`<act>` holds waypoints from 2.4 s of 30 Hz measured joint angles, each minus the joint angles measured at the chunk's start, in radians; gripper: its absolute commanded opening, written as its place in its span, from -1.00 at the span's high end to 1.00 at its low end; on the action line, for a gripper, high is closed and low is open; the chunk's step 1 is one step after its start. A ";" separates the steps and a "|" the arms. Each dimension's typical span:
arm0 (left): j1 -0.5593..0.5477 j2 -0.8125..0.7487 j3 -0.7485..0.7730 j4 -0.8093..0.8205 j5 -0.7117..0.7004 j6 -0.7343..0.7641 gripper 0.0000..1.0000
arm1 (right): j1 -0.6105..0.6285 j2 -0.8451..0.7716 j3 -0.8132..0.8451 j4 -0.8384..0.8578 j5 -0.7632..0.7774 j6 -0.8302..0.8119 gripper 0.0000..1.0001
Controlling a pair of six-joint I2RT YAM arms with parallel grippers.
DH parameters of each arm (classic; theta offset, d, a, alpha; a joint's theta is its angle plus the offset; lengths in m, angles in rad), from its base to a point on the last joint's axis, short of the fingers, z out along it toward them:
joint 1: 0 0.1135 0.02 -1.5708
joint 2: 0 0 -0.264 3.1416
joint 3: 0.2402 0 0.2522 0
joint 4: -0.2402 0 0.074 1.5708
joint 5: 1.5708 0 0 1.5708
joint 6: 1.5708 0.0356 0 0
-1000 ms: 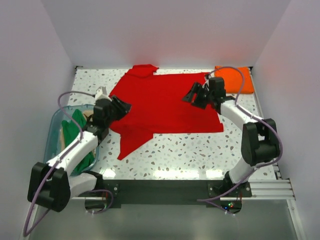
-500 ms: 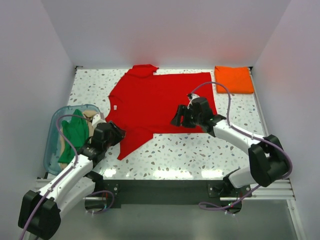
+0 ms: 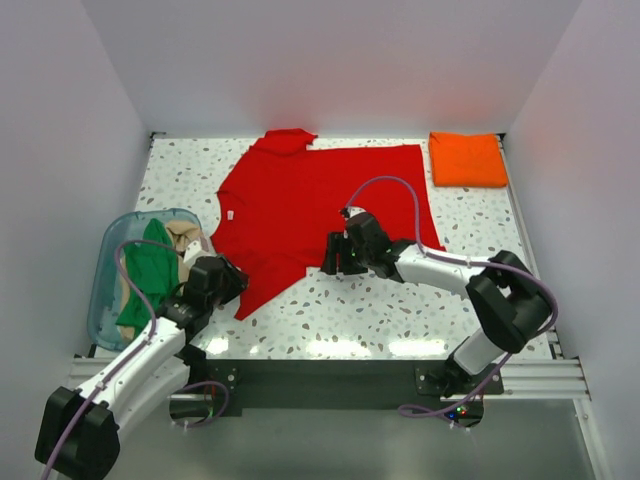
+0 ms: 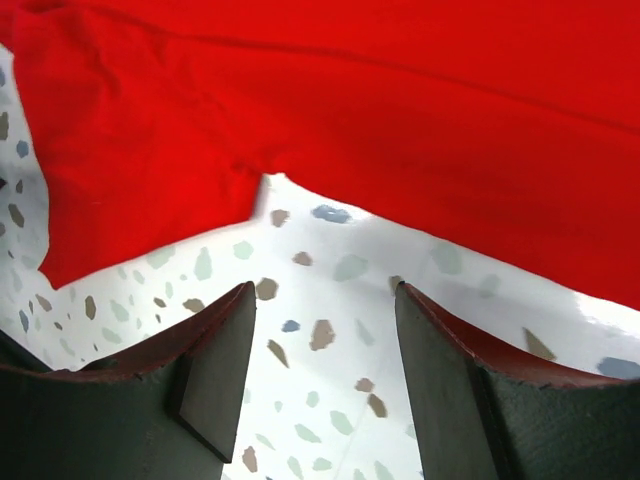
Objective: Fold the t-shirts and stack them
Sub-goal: Flatten the tshirt out
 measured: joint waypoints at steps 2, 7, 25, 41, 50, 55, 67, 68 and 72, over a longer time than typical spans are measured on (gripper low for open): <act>0.000 -0.012 -0.014 -0.005 -0.001 -0.001 0.00 | 0.042 0.013 0.024 -0.001 0.021 0.002 -0.22; -0.016 -0.039 -0.052 -0.028 -0.002 -0.012 0.03 | 0.140 0.042 0.068 0.002 0.062 0.010 -0.21; -0.154 0.000 -0.101 0.024 -0.021 -0.115 0.59 | 0.223 0.248 0.188 0.026 0.157 0.027 -0.14; -0.160 -0.066 -0.042 -0.022 0.127 -0.105 1.00 | 0.223 0.257 0.210 0.003 0.184 0.056 0.91; -0.163 -0.085 0.028 -0.018 0.239 -0.103 1.00 | 0.223 0.077 0.209 -0.068 0.204 0.049 0.90; -0.163 -0.097 0.034 -0.010 0.292 -0.113 1.00 | 0.223 0.014 0.209 -0.117 0.216 0.038 0.75; -0.163 -0.087 0.105 0.028 0.309 -0.189 1.00 | 0.223 -0.084 0.135 -0.163 0.232 0.035 0.64; -0.163 -0.085 0.105 0.028 0.295 -0.196 1.00 | 0.223 -0.084 0.132 -0.163 0.232 0.035 0.64; -0.154 -0.031 0.110 0.039 0.251 -0.220 1.00 | 0.223 -0.084 0.116 -0.162 0.229 0.036 0.61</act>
